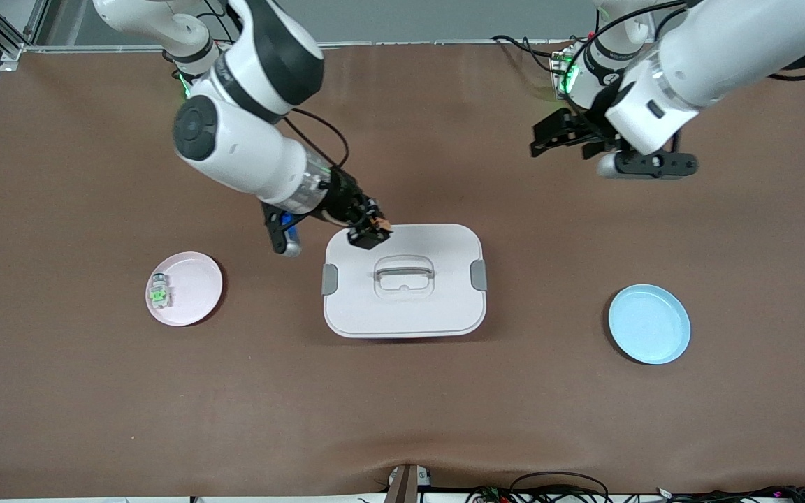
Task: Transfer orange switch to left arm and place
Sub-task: 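Lift the switch over the box while the left gripper reaches toward it, then grasp the switch with the left gripper and open the right gripper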
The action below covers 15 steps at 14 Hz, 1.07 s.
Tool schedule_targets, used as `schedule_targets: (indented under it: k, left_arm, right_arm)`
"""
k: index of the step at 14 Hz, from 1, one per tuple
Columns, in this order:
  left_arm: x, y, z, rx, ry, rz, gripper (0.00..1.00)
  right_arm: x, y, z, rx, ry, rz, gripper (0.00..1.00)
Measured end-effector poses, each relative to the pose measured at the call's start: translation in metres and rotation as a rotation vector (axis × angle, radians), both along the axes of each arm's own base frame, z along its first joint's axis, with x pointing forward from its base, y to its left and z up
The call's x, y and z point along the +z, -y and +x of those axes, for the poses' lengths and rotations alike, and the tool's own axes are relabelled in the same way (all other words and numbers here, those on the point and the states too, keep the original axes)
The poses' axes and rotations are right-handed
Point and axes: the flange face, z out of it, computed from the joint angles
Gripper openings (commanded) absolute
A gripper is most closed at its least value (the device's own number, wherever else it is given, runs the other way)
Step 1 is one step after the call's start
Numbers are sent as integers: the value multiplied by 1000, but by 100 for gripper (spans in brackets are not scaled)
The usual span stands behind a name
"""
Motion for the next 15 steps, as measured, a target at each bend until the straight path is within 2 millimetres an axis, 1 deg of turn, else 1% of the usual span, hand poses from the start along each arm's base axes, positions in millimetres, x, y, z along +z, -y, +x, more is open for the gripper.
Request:
schedule_targets:
  k: [1,3,5,7,9,10,11,12,14,15]
  left_arm:
    - [-6,12,2,14,6,-26,100]
    - [-20,26,6,39,17,-77,100]
    - [-31,30,8,65,11,-116,100]
    - [-42,31,10,93,1,-153,100]
    - [-55,30,11,102,5,-173,100]
    - [-63,28,12,93,10,-173,98]
    - [-70,23,14,89,9,-178,95]
    - [-76,17,16,94,0,-197,94]
    - [-82,6,21,113,-17,-238,92]
    - [-83,4,23,125,-16,-249,90]
  right_arm:
    - [-2,-17,-2,-31,-21,2,0]
    - [-8,-43,1,-79,-51,11,0]
    - [-18,-67,5,-130,-84,19,0]
    - [-22,-87,7,-171,-108,37,0]
    - [-18,-100,4,-189,-120,60,0]
    - [-14,-103,3,-206,-123,72,0]
    - [-9,-105,3,-225,-121,88,0]
    - [-4,-108,2,-237,-120,104,0]
    - [2,-115,-2,-267,-135,125,0]
    - [2,-117,-4,-274,-139,131,0]
